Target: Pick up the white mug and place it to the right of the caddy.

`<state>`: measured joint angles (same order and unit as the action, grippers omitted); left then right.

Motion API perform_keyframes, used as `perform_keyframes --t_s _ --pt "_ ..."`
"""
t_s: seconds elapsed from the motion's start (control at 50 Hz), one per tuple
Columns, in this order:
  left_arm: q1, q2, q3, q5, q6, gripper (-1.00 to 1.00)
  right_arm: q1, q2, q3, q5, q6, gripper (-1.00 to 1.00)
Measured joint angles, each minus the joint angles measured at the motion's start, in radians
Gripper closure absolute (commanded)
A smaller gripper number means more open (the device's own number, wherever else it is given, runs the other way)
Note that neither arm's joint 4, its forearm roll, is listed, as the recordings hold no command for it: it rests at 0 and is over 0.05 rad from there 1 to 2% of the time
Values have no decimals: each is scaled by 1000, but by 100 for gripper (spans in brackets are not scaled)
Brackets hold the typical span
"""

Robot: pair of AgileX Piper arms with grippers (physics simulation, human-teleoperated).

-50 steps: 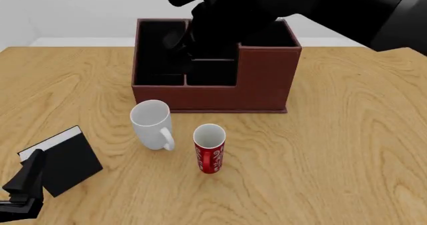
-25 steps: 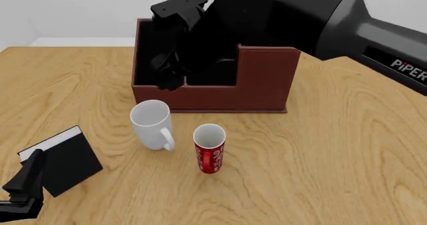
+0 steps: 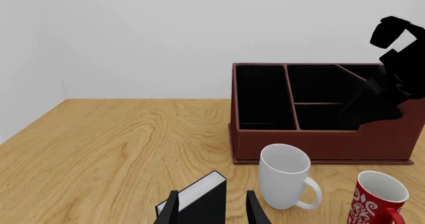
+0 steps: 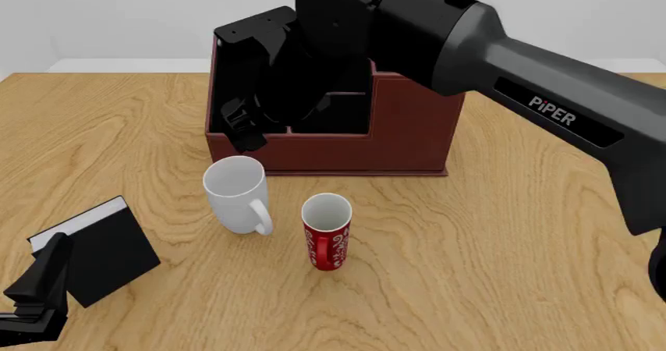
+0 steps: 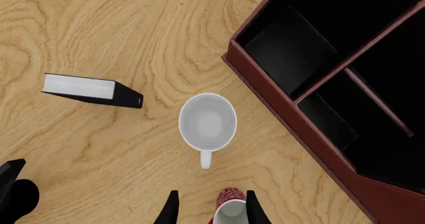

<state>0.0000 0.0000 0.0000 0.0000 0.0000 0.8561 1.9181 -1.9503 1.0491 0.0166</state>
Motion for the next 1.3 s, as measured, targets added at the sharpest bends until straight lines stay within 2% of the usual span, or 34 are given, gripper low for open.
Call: perform_keyframes --t_s 0.66,0.96,1.3 --pt "0 0 0 0 0 -100 -6 117 -193 144 -35 -100" --pt "0 0 0 0 0 -100 5 161 -241 164 -40 -100" --pt "0 0 0 0 0 -100 10 213 -258 165 -20 -100"
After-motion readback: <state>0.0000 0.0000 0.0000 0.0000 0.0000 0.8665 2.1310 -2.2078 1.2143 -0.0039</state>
